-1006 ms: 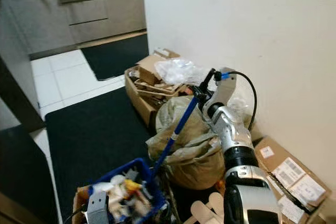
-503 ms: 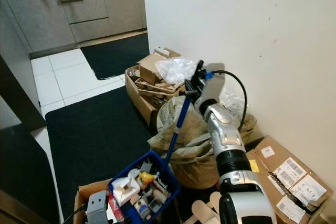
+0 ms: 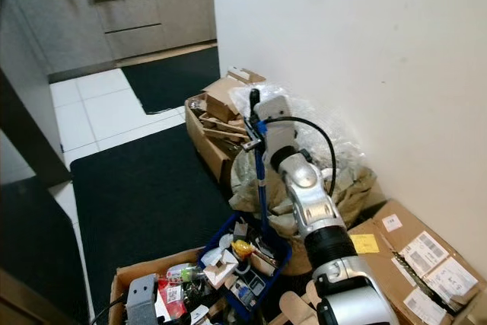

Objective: Sweep floor

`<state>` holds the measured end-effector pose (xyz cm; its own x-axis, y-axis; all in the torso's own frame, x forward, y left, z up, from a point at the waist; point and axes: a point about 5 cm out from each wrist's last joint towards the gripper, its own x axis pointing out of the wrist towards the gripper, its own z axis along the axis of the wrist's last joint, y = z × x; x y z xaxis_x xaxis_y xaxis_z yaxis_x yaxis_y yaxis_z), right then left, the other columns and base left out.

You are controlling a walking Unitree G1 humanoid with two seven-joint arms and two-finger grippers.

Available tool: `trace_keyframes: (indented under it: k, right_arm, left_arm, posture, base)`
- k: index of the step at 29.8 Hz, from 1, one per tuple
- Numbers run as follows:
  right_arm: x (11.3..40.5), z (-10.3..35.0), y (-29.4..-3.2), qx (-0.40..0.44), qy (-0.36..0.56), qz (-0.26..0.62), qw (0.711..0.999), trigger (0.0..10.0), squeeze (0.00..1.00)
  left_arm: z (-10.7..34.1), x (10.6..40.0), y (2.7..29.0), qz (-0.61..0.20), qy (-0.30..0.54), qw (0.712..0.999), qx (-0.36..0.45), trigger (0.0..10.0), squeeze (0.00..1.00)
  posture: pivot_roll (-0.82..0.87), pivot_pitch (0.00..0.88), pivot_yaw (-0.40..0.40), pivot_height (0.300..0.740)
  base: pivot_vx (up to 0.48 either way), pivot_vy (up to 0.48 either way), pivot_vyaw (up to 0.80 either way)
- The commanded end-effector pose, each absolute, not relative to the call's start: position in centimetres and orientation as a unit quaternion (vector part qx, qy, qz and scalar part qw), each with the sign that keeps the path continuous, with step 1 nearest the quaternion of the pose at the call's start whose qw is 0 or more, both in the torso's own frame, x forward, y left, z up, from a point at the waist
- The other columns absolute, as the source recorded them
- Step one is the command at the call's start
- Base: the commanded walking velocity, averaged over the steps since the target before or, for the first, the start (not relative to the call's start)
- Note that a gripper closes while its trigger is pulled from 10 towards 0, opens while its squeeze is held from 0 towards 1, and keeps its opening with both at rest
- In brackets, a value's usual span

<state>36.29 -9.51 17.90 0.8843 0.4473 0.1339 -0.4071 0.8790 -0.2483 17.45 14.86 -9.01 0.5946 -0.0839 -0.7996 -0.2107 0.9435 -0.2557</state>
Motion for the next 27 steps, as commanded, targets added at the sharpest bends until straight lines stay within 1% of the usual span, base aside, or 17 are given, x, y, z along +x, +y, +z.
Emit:
trace_keyframes:
  k: [1,9,11,13,19,27]
  right_arm:
    - [36.1,19.7,-9.1,-0.130,-0.147,0.223,0.955,10.0,0.00]
    - [35.7,19.9,-8.2,-0.115,-0.162,0.221,0.955,10.0,0.00]
    - [35.3,20.1,-7.2,-0.079,-0.173,0.216,0.958,10.0,0.00]
    - [35.3,20.2,-7.0,-0.071,-0.178,0.212,0.958,10.0,0.00]
    - [35.3,20.8,-6.8,-0.056,-0.192,0.197,0.960,10.0,0.00]
    - [35.3,21.1,-6.6,-0.051,-0.199,0.197,0.959,10.0,0.00]
  left_arm:
    - [-9.1,17.2,15.1,0.036,0.456,0.875,-0.161,10.0,0.00]
    - [-9.1,17.2,15.1,0.037,0.456,0.874,-0.160,10.0,0.00]
    - [-9.1,17.2,15.1,0.037,0.456,0.875,-0.160,10.0,0.00]
    - [-9.1,17.3,15.1,0.036,0.455,0.875,-0.160,10.0,0.00]
    - [-9.1,17.3,15.1,0.036,0.455,0.875,-0.160,10.0,0.00]
    - [-9.1,17.3,15.1,0.036,0.455,0.875,-0.160,10.0,0.00]
  posture:
    - [-0.04,0.002,-0.045,0.740]
    - [-0.04,0.001,-0.045,0.740]
    - [-0.04,0.001,-0.045,0.740]
    - [-0.04,0.001,-0.045,0.740]
    - [-0.03,0.000,-0.045,0.740]
    - [-0.03,0.000,-0.045,0.740]
  base:
    - [0.000,0.000,0.00]
    - [0.000,0.000,0.00]
    - [0.000,0.000,0.00]
    - [0.000,0.000,0.00]
    - [0.000,0.000,0.00]
    - [0.000,0.000,0.00]
